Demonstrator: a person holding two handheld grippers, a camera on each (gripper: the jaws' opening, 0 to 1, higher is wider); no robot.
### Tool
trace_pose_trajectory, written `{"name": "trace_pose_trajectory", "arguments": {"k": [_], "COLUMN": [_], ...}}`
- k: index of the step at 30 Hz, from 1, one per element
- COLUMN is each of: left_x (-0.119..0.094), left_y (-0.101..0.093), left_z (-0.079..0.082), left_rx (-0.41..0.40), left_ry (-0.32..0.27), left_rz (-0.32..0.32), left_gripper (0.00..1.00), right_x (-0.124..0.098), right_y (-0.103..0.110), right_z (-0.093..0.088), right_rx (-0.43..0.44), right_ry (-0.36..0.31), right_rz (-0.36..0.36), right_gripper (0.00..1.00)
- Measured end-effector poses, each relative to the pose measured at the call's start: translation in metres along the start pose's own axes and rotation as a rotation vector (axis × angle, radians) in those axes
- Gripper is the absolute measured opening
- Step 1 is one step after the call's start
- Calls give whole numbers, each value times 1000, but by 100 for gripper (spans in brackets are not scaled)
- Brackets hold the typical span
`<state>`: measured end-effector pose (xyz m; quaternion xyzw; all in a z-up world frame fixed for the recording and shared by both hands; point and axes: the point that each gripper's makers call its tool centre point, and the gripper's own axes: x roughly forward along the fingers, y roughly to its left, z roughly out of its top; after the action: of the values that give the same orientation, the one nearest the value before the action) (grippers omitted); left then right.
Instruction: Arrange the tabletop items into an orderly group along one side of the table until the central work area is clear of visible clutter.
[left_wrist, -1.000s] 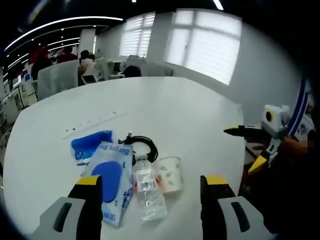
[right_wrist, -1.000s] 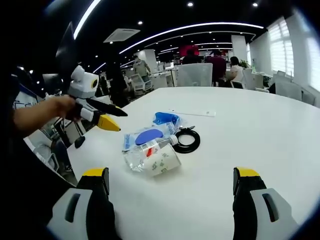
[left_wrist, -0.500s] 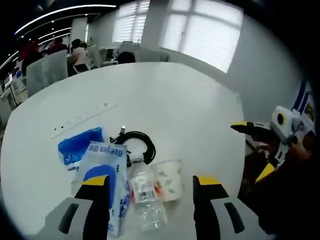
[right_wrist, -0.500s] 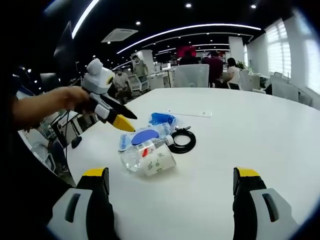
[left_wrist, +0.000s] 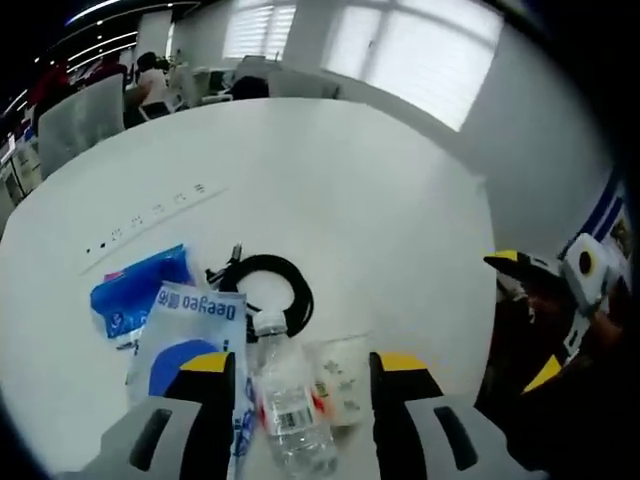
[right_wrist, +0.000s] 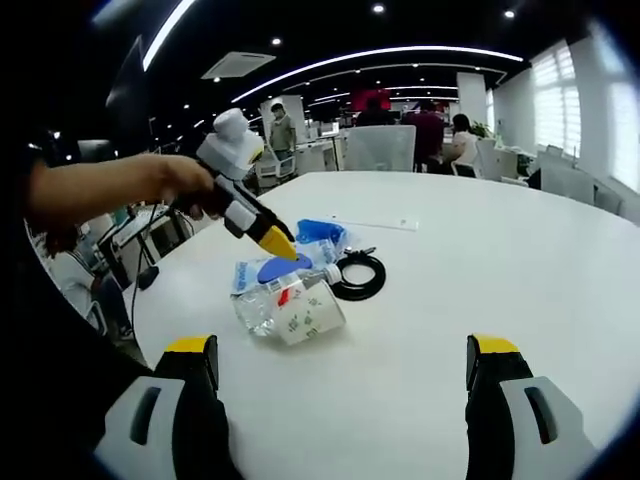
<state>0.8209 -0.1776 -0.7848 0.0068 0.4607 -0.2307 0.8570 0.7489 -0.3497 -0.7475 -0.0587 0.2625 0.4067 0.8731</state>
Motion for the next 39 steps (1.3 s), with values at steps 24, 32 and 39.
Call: {"name": "trace_pose_trajectory", "arguments": {"k": [24, 32, 39], "left_x": [45, 59, 69], "left_y": [7, 16, 29], "left_z": [6, -2, -8], "left_rx": [-56, -69, -107], "left_ry": [229, 327, 378], "left_rz": [-35, -28, -12], "left_gripper": [34, 25, 19], "right_x": [-1, -2, -1], "right_y": [-19, -27, -28], "right_z": [-2, -5, -7], "right_rx": [3, 33, 43], "right_ry": [15, 10, 10], "right_rz": [-22, -46, -50], "right_gripper": [100, 100, 100]}}
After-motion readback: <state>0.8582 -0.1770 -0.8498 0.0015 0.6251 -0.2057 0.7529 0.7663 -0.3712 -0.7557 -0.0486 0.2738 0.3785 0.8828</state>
